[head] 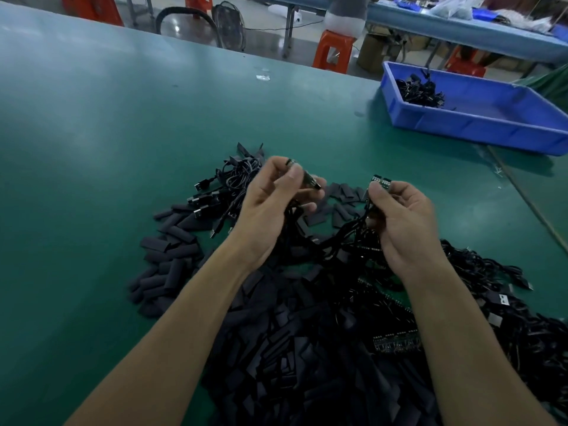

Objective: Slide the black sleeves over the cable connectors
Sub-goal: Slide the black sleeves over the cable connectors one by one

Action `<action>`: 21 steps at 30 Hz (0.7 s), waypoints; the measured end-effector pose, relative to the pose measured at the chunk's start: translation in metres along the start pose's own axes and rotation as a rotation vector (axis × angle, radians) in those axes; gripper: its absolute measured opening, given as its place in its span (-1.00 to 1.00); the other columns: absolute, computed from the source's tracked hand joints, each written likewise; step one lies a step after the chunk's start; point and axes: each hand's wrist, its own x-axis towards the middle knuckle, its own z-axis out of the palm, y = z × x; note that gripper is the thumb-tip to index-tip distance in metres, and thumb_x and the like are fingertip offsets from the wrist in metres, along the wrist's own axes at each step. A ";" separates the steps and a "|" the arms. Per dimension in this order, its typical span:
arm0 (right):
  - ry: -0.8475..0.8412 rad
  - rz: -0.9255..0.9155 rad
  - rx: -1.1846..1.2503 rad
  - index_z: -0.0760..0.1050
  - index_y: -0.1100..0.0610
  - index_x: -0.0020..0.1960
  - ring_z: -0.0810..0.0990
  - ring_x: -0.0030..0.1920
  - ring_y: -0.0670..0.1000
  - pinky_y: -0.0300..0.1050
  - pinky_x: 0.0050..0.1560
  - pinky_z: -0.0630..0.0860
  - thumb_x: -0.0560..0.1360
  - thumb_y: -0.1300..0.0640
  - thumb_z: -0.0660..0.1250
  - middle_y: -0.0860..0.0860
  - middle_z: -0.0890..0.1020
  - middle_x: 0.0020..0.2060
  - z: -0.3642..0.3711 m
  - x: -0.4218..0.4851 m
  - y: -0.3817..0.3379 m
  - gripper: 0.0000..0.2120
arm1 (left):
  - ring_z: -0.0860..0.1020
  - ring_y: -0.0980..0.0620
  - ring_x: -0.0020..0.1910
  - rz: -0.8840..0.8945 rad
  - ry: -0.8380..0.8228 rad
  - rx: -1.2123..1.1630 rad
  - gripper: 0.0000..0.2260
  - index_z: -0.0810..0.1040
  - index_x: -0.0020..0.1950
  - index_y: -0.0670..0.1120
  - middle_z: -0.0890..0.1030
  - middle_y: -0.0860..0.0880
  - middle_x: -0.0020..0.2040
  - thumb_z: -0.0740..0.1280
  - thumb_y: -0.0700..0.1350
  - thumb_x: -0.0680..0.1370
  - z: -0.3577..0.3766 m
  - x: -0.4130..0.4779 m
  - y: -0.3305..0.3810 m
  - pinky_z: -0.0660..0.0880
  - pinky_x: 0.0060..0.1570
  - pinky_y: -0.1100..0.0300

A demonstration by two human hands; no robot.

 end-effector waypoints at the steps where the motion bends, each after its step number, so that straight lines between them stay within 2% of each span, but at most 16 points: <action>1: 0.054 -0.035 -0.069 0.50 0.05 -0.14 0.52 -0.32 -0.11 -0.23 -0.31 0.52 0.55 0.21 0.42 -0.09 0.58 -0.32 0.000 0.000 0.000 -0.85 | 0.65 -0.03 -0.20 0.018 -0.003 -0.011 -0.89 0.43 -0.07 -0.03 0.70 -0.09 -0.11 0.21 -0.06 0.63 -0.002 -0.002 0.005 0.57 -0.08 0.05; 4: 0.111 -0.170 -0.373 0.51 0.02 -0.01 0.63 -0.13 -0.02 -0.07 -0.05 0.61 0.50 0.18 0.49 -0.03 0.60 -0.13 0.003 -0.005 -0.004 -0.82 | 0.58 -0.02 -0.44 0.103 0.027 0.102 -0.90 0.40 -0.05 -0.05 0.68 -0.11 -0.27 0.19 -0.10 0.65 -0.008 -0.004 0.021 0.54 -0.35 0.22; 7: 0.155 -0.410 -0.842 0.52 -0.01 0.17 0.50 0.09 -0.03 -0.07 0.17 0.50 0.48 0.19 0.49 -0.07 0.47 0.03 0.008 -0.018 -0.010 -0.68 | 0.47 0.04 -0.55 0.169 0.058 0.293 -0.89 0.39 -0.07 0.02 0.68 -0.07 -0.33 0.16 -0.12 0.65 -0.015 -0.002 0.034 0.41 -0.49 0.27; 9: 0.188 -0.624 -0.971 0.59 0.05 0.14 0.42 0.07 -0.04 -0.03 0.17 0.49 0.50 0.25 0.44 -0.07 0.41 0.01 0.017 -0.031 -0.018 -0.75 | 0.49 0.01 -0.55 0.159 0.040 0.372 -0.82 0.36 -0.09 0.16 0.72 -0.08 -0.24 0.13 -0.07 0.67 -0.019 -0.001 0.040 0.40 -0.50 0.26; 11: 0.071 -0.743 -1.000 0.65 0.09 0.08 0.48 -0.06 -0.07 -0.12 0.03 0.54 0.53 0.27 0.40 -0.07 0.45 -0.06 0.026 -0.042 -0.025 -0.83 | 0.54 -0.01 -0.51 0.133 0.038 0.437 -0.75 0.34 -0.16 0.26 0.74 -0.06 -0.15 0.12 -0.03 0.67 -0.022 -0.001 0.043 0.42 -0.50 0.23; 13: -0.171 -0.713 -1.071 0.67 0.08 0.08 0.55 -0.15 -0.09 -0.20 -0.05 0.54 0.54 0.22 0.41 -0.06 0.57 -0.09 0.037 -0.054 -0.028 -0.85 | 0.53 0.03 -0.50 0.129 0.052 0.473 -0.73 0.34 -0.18 0.31 0.74 -0.05 -0.15 0.14 -0.02 0.66 -0.025 -0.002 0.043 0.39 -0.51 0.26; 15: -0.353 -0.628 -1.177 0.67 0.05 0.11 0.60 -0.12 -0.04 -0.17 -0.06 0.54 0.55 0.14 0.41 -0.04 0.65 -0.06 0.046 -0.063 -0.024 -0.84 | 0.48 0.09 -0.48 0.138 0.053 0.516 -0.74 0.38 -0.14 0.33 0.72 -0.02 -0.17 0.19 -0.05 0.64 -0.028 -0.001 0.041 0.36 -0.52 0.27; 18: -0.490 -0.510 -1.255 0.61 0.02 0.20 0.61 0.00 0.02 -0.04 0.00 0.59 0.59 0.08 0.36 -0.03 0.62 0.05 0.056 -0.073 -0.011 -0.80 | 0.46 0.15 -0.41 0.130 0.049 0.569 -0.82 0.51 -0.06 0.26 0.66 0.09 -0.22 0.24 -0.05 0.62 -0.032 -0.001 0.040 0.40 -0.49 0.27; 21: -0.630 -0.378 -1.341 0.57 0.07 0.23 0.54 0.14 0.07 0.04 0.09 0.55 0.61 0.01 0.33 0.00 0.56 0.11 0.059 -0.072 0.004 -0.76 | 0.47 0.16 -0.38 0.123 0.045 0.611 -0.78 0.61 0.01 0.22 0.57 0.15 -0.27 0.23 -0.08 0.65 -0.033 -0.001 0.036 0.45 -0.44 0.28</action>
